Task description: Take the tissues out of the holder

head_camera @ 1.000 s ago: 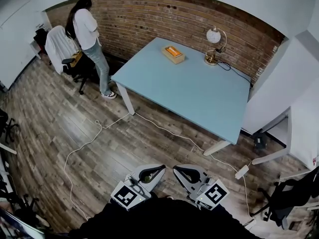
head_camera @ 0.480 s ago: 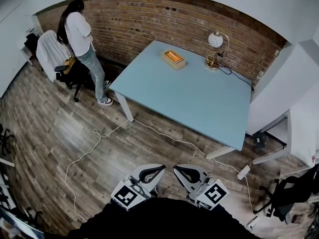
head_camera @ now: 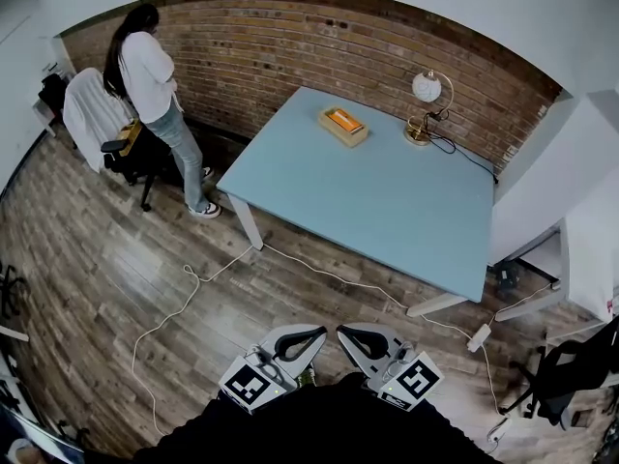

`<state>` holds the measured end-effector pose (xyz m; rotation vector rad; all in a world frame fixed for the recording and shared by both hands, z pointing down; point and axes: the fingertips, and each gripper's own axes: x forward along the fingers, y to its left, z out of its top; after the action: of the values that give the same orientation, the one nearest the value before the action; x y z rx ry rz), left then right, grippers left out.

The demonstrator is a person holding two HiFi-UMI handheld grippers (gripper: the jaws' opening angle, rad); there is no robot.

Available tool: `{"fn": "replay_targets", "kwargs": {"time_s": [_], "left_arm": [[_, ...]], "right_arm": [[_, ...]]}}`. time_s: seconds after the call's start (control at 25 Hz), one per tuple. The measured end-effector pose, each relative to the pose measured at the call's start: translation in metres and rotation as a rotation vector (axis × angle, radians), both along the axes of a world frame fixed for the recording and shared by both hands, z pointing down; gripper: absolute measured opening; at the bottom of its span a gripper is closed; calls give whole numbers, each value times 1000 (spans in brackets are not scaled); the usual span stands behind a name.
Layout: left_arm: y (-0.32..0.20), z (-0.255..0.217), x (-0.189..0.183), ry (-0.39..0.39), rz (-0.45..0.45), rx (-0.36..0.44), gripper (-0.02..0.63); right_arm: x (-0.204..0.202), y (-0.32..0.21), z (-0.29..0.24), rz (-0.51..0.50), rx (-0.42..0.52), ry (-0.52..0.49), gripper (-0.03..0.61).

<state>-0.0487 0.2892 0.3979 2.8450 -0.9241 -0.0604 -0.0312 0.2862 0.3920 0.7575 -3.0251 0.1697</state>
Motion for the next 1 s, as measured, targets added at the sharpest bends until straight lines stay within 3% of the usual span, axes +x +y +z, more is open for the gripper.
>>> {"fn": "replay_targets", "kwargs": {"time_s": [0.4,1.0], "left_arm": [[-32,-1,-23,-1,13,-1,9],[-122,-2,-6,-11,-4,23,9]], "right_arm": [[-28,-30,-4,5,26,35,5],[-10,-123,-7,-14,38,21,5]]}}
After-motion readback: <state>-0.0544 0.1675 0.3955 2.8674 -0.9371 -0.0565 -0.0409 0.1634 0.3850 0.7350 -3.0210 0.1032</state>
